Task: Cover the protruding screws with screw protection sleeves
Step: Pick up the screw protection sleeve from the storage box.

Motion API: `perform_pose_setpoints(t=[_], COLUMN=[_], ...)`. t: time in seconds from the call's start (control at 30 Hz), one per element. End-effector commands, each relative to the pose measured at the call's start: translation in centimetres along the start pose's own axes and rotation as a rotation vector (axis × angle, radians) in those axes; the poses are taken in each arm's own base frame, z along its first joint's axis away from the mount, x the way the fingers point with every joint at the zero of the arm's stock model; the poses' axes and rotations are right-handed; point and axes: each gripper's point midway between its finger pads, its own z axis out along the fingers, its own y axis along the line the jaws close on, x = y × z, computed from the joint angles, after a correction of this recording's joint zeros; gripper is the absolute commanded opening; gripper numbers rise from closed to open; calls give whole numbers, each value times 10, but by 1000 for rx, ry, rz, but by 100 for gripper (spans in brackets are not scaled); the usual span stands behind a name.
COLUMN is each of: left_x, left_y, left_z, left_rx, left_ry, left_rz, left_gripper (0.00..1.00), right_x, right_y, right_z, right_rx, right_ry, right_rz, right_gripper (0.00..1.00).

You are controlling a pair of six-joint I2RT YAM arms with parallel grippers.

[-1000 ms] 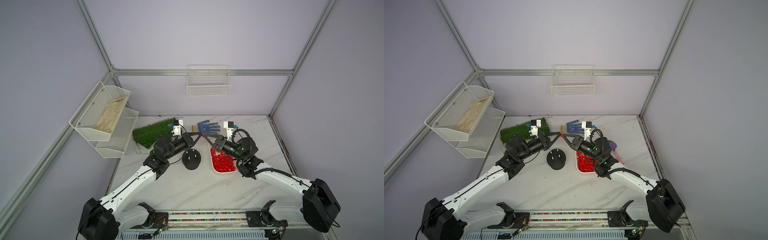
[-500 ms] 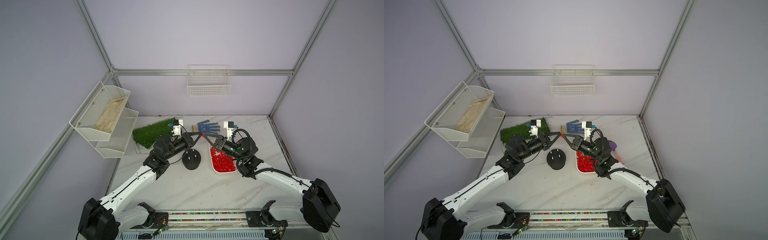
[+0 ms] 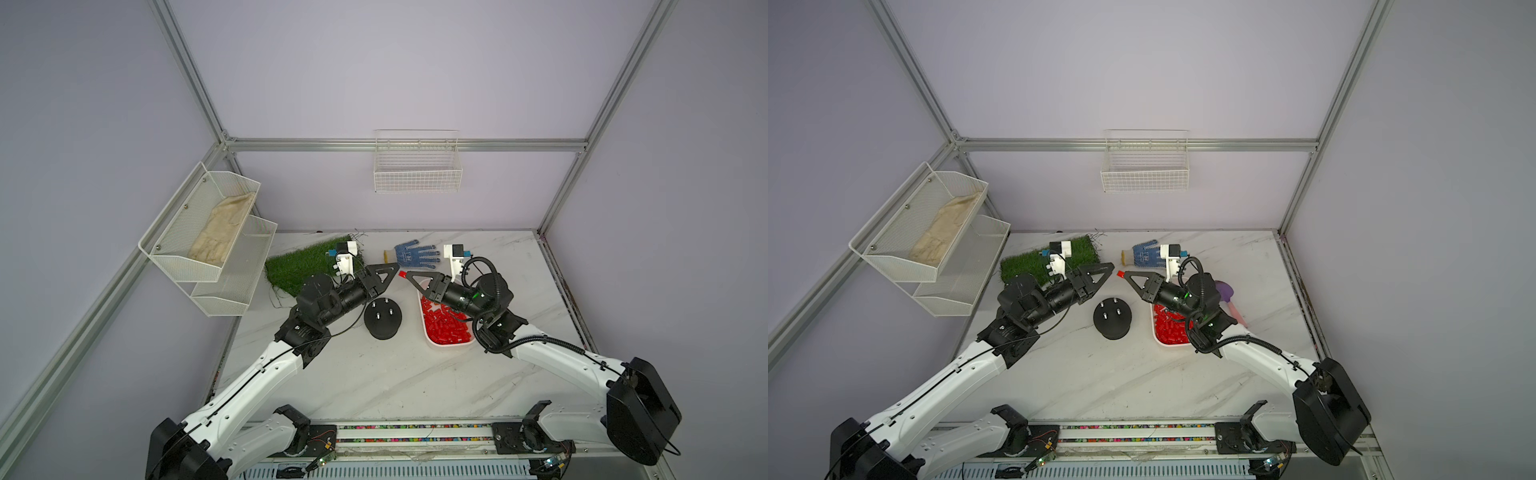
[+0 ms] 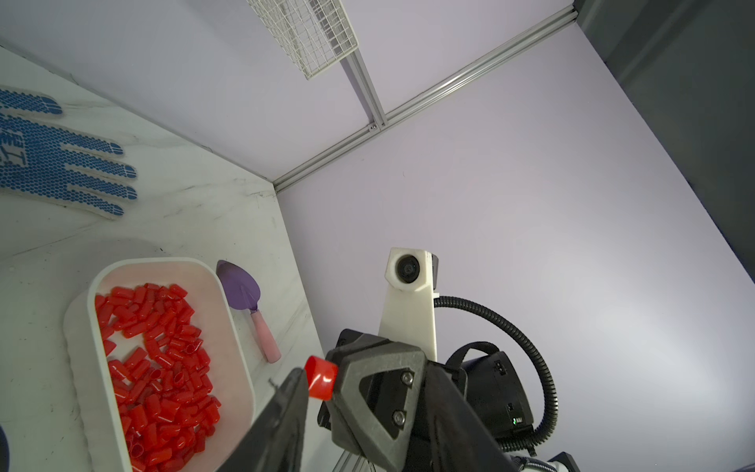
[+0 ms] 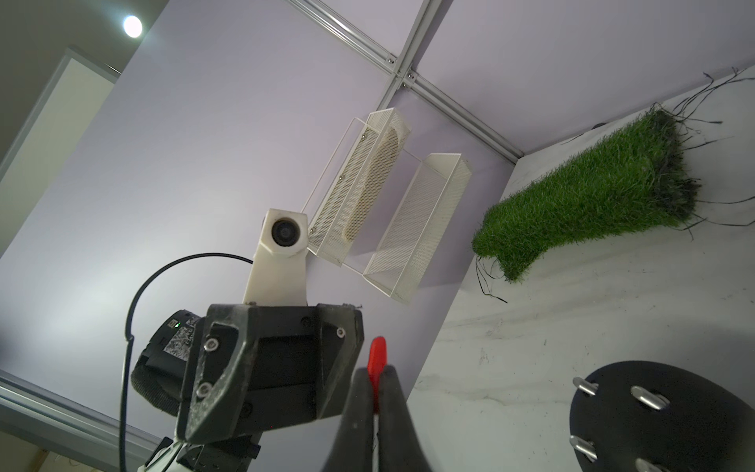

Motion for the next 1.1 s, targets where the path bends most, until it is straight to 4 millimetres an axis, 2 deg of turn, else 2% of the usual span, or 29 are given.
perform_pose_setpoints(t=[0.0, 0.1, 0.27, 0.4, 0.53, 0.7, 0.83, 0.93, 1.07], left_x=[-2, 0, 12, 13, 13, 11, 4, 3, 10], left_y=[20, 19, 5, -4, -9, -6, 10, 31, 65], left_z=[-12, -14, 0, 5, 7, 8, 0, -13, -36], left_rx=[-111, -108, -13, 42, 68, 66, -26, -165, -341], left_ry=[-15, 2, 97, 111, 118, 100, 43, 17, 20], left_rz=[54, 57, 19, 0, -8, -17, -2, 24, 22], left_gripper=[46, 43, 34, 29, 27, 25, 27, 37, 42], right_x=[-4, 2, 7, 7, 9, 12, 15, 18, 25], right_y=[16, 10, 8, 10, 8, 6, -4, -13, -33], right_z=[-4, -4, -3, -2, -2, 0, 0, 0, 2], right_rx=[-1, 30, 35, 28, 25, 22, 95, 171, 286], right_ry=[35, 76, 103, 107, 113, 129, 173, 217, 304], right_rz=[-50, -67, -82, -85, -86, -88, -116, -129, -141], right_gripper=[6, 7, 7, 7, 7, 7, 7, 7, 7])
